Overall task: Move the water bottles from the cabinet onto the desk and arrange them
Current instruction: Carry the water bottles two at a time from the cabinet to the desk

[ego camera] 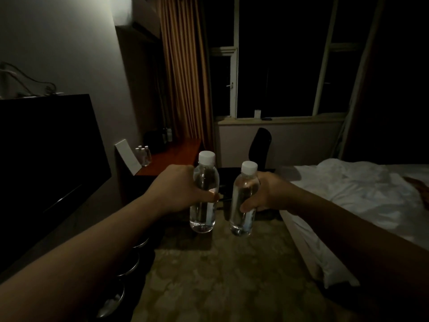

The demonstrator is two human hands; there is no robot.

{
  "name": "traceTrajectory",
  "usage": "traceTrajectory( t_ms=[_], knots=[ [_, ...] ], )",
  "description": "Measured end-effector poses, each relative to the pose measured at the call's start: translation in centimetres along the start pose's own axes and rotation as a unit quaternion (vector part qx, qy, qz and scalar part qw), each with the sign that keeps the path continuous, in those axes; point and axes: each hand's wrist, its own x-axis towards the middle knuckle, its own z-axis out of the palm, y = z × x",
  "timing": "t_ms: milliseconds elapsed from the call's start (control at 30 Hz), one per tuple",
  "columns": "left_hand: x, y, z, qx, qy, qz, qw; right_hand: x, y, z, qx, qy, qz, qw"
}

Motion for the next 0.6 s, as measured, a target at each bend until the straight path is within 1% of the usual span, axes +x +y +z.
traceTrajectory(
  t_ms=[100,233,467,600],
  knots=[
    [5.3,-2.3,1.6,-0.002,-0.009,0.001,1.000,5.5,2.1,-1.8,-0.016,0.001,-0.015,1.000],
    [13.0,-5.5,4.5,0.002,-0.009,-0.008,1.000,13.5,5.5,-4.9,-0.011,-0.016,-0.020,1.000],
    [29.5,-10.9,8.4,0.000,-0.017,-0.067,0.998,29.7,10.4,-12.6,0.021,-0.040,-0.031,0.998],
    [37.5,-14.6,10.6,-0.026,-0.007,-0.094,0.995,38.4,13.0,-16.7,0.016,-0.055,-0.055,0.997]
  ],
)
